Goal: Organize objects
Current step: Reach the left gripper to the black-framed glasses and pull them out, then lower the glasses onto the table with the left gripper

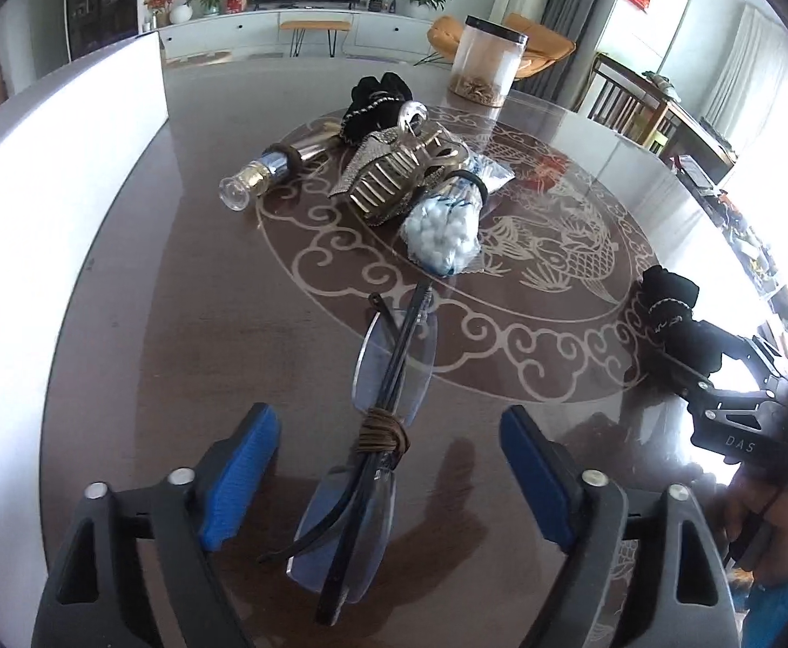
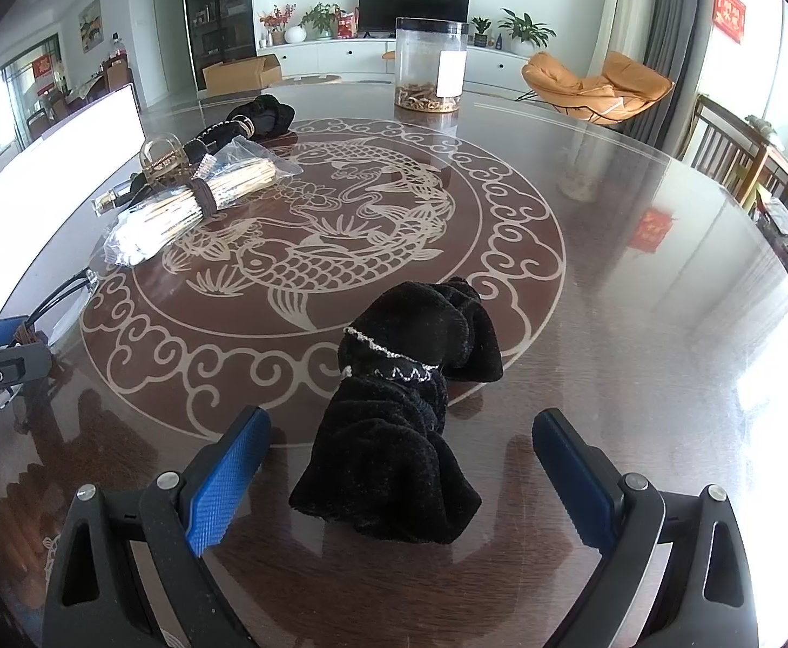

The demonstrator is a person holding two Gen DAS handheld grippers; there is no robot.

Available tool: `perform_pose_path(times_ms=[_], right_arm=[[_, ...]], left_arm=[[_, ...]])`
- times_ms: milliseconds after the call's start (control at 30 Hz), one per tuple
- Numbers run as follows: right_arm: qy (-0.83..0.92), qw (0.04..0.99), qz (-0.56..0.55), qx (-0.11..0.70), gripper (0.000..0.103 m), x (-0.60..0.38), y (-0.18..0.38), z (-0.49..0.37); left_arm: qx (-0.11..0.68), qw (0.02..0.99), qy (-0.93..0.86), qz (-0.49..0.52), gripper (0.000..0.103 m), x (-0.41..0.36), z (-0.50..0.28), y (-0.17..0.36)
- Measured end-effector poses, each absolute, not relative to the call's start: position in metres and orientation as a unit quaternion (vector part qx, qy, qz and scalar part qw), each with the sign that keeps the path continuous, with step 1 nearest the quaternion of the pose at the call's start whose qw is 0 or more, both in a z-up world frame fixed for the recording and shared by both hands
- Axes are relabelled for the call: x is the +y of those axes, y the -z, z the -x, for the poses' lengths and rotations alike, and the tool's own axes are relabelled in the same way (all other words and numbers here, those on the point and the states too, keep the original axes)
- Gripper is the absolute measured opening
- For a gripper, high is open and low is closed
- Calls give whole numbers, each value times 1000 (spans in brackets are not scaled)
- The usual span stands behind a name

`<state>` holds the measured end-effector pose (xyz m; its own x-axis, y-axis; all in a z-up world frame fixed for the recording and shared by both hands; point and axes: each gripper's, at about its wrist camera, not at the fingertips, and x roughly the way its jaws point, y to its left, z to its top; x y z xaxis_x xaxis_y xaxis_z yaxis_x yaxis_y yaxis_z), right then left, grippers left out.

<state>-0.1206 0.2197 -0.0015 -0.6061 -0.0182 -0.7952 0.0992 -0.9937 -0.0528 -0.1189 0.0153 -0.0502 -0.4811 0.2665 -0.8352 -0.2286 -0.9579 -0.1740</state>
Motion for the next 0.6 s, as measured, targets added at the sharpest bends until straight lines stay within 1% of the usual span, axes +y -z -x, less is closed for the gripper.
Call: perform_pose_path(times_ms=[33, 100, 167, 600], right_arm=[[895, 32, -443, 46, 98, 220, 2, 121], [895, 31, -443, 48, 98, 221, 2, 121], [895, 31, -442, 47, 98, 221, 2, 120], [895, 32, -443, 47, 98, 222, 2, 120]], left_arm=[[-11, 139, -861, 489, 98, 18, 119, 51], [25, 118, -866, 485, 103, 27, 117, 56], [62, 104, -872, 475, 103, 38, 112, 60], [52, 103, -879, 462, 103, 34, 106, 60]])
